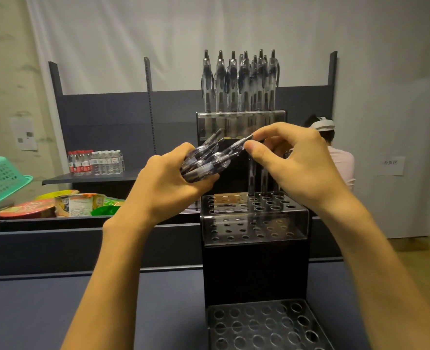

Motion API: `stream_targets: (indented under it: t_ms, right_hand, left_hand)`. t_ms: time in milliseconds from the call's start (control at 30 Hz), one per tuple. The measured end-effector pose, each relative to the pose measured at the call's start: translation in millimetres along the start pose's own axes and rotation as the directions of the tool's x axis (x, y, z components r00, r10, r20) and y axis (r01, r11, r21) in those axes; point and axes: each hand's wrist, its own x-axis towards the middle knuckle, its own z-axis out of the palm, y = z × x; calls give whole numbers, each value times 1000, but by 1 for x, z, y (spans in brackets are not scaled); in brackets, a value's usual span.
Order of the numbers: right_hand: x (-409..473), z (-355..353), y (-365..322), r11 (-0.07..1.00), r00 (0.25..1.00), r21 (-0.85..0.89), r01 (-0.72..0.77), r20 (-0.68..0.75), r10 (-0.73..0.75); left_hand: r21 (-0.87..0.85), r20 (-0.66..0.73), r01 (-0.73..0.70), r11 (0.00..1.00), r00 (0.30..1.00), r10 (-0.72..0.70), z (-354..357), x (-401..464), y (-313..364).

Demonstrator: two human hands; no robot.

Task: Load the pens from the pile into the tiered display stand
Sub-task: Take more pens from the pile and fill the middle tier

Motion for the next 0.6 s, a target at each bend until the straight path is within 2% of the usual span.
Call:
stream_targets:
  t_ms: [233, 600]
  right_hand:
    - [0, -2, 2, 971, 995, 223, -86, 60, 74]
    - [1, 3, -7, 905, 980, 390, -169, -28, 196]
  left_hand:
    - [-91, 42, -31, 995, 999, 35, 4, 0, 7]
    - [-156, 76, -41, 987, 996, 53, 1, 0, 9]
